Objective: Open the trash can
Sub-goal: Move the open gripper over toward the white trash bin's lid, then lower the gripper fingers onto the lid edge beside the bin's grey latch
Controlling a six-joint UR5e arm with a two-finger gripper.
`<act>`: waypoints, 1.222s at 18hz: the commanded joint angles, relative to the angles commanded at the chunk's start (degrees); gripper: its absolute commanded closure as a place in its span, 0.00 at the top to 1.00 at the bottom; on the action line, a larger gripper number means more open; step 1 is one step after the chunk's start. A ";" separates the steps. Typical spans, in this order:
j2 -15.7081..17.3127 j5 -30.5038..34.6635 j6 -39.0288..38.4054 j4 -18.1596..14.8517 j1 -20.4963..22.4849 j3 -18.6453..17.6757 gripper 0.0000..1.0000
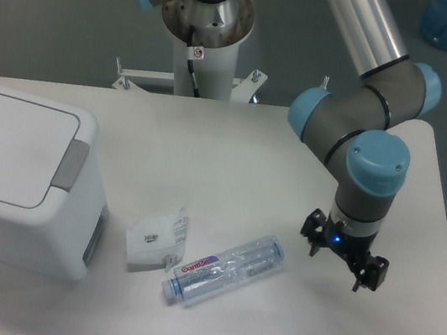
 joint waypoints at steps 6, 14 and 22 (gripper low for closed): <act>3.77 -3.35 -18.91 -0.17 -5.18 0.00 1.00; 10.71 -18.70 -28.50 -0.18 -8.62 0.35 1.00; 18.02 -26.73 -29.56 0.00 -8.44 -5.71 1.00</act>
